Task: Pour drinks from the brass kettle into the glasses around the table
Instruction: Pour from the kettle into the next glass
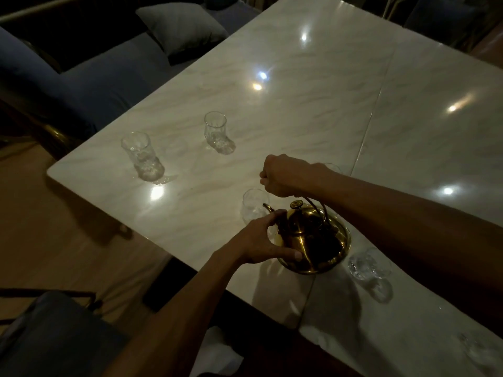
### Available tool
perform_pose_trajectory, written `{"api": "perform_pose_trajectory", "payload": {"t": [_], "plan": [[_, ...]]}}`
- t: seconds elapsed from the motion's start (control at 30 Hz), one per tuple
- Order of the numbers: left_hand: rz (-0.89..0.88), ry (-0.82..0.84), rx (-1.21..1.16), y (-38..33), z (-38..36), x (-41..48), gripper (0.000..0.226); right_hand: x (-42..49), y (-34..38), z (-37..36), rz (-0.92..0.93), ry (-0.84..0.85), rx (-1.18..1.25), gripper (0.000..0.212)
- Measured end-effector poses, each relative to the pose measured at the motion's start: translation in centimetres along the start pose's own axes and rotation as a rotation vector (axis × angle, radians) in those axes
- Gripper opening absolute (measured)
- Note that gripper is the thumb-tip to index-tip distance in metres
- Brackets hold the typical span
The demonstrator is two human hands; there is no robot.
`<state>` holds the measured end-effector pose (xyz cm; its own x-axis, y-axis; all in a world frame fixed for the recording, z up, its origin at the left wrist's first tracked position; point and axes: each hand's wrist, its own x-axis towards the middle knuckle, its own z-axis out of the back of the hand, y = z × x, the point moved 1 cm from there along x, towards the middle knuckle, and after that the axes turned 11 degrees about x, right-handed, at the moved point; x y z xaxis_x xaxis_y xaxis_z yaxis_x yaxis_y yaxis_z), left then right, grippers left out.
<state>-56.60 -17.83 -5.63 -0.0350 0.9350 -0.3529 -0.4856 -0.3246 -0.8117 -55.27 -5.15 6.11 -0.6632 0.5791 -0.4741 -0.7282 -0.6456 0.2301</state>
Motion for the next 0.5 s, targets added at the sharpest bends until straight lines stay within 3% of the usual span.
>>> {"api": "perform_pose_trajectory", "payload": {"t": [0.5], "plan": [[-0.061,-0.022,-0.01,-0.8,0.6,-0.7,0.105,-0.1,1.2,1.1,-0.057,0.023,-0.078,0.022]]}}
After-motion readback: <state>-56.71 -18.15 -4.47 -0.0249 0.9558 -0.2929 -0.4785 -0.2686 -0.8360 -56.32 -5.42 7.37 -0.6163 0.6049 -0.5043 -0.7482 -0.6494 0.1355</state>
